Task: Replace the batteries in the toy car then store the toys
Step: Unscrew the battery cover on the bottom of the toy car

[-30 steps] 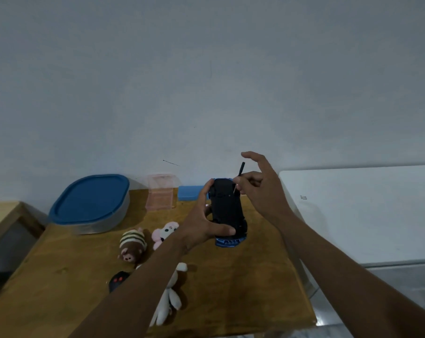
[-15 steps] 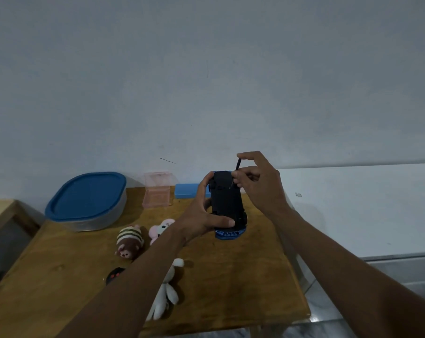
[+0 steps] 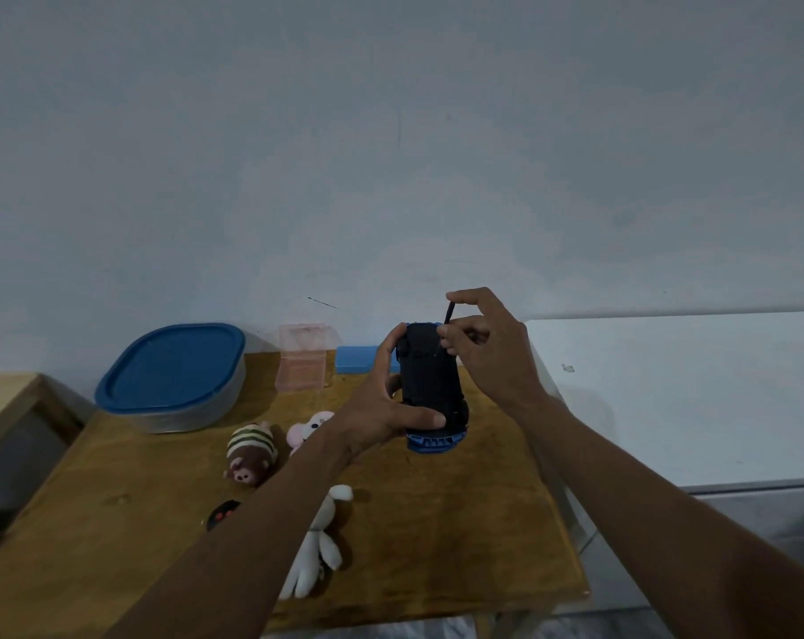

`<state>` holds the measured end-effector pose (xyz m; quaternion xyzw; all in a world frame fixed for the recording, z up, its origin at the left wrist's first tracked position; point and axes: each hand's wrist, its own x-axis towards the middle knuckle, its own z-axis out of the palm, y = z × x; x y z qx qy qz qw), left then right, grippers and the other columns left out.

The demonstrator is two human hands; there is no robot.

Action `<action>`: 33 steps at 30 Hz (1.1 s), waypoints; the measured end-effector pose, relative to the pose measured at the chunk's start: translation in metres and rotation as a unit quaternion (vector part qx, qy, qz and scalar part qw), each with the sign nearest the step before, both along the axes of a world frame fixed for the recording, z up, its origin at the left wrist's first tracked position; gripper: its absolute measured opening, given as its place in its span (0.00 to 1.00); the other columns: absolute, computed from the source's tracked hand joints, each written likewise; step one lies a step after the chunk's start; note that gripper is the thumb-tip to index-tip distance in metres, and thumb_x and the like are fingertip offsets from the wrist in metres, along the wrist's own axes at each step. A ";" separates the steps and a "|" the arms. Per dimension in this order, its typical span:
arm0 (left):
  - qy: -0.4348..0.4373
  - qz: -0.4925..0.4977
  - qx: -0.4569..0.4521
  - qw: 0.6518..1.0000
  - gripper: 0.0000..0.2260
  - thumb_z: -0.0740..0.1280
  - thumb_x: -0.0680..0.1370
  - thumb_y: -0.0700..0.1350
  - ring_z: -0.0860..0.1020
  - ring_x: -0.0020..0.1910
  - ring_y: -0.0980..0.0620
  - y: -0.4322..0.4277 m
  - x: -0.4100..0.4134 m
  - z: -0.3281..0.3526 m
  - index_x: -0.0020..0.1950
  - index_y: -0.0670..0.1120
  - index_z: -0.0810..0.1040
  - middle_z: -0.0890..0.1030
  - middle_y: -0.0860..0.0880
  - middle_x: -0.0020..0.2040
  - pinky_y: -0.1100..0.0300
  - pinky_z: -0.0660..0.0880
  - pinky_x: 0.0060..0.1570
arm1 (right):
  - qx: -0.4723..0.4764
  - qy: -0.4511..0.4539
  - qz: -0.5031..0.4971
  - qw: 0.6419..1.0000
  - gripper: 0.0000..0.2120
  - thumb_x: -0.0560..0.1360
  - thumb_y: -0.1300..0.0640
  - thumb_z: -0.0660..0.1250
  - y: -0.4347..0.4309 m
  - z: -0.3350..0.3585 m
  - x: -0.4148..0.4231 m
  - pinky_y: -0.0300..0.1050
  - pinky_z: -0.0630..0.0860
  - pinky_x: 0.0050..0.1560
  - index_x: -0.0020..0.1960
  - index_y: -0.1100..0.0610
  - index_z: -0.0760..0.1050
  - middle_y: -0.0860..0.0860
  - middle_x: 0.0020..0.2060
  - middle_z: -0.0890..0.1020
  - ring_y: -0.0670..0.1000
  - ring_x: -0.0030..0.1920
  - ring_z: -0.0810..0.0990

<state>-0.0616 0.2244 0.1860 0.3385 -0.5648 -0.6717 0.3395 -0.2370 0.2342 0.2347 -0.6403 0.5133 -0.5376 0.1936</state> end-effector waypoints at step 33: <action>0.027 -0.006 0.034 0.999 0.51 0.79 0.62 0.32 0.76 0.63 0.36 0.013 0.010 0.005 0.69 0.73 0.59 0.70 0.39 0.69 0.36 0.76 0.58 | -0.053 0.019 -0.026 0.998 0.05 0.75 0.60 0.70 0.003 0.008 0.009 0.34 0.80 0.44 0.50 0.58 0.79 0.50 0.43 0.84 0.44 0.44 0.84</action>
